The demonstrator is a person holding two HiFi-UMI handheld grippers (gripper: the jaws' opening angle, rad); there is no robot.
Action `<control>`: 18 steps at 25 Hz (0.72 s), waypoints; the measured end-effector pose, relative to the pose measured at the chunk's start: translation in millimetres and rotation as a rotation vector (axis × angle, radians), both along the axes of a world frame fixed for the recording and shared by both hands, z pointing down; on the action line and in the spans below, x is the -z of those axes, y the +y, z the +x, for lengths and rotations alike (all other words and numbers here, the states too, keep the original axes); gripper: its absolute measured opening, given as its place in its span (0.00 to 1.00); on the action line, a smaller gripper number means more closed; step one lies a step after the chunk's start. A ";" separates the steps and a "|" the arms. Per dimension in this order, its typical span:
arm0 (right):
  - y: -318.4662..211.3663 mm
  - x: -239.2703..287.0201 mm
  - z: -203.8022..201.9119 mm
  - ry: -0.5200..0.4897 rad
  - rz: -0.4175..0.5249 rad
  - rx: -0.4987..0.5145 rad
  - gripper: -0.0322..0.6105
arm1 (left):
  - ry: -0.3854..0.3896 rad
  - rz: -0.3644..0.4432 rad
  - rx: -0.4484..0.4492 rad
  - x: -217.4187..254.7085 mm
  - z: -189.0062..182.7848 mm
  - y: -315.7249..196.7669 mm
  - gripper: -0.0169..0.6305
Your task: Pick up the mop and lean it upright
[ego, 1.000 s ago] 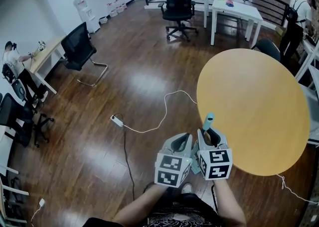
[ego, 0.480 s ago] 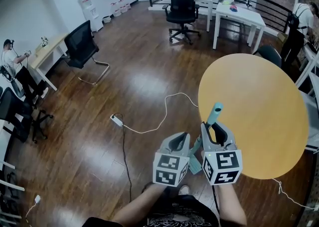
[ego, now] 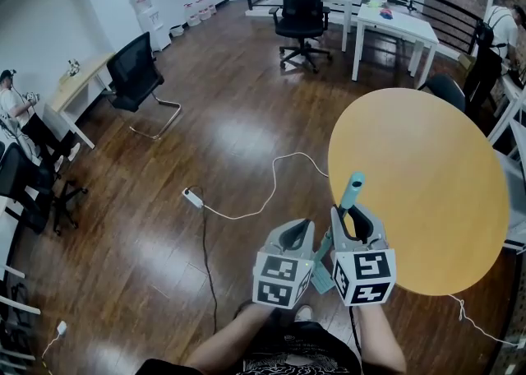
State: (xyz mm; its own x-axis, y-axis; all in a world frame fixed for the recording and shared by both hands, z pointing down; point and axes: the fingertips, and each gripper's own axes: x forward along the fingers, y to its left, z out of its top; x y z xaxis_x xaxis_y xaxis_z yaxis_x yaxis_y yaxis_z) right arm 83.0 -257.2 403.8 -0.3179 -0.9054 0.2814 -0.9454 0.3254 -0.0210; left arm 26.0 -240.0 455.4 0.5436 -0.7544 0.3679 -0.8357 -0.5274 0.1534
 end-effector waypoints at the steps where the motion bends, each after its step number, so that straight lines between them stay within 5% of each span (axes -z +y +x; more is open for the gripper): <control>1: -0.1 -0.1 0.7 0.000 -0.001 -0.002 0.21 | -0.012 0.003 -0.004 -0.2 0.9 0.2 0.03; 18: 4.9 -25.1 2.6 -0.005 -0.047 -0.016 0.21 | 0.014 -0.014 -0.016 -1.1 6.1 -2.7 0.03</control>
State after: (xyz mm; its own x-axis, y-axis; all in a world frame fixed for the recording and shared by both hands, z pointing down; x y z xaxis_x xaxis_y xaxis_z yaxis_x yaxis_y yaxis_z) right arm 85.7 -252.3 428.9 -0.3051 -0.8961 0.3225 -0.9502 0.3088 -0.0408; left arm 32.1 -242.7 456.6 0.5609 -0.7401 0.3710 -0.8247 -0.5386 0.1725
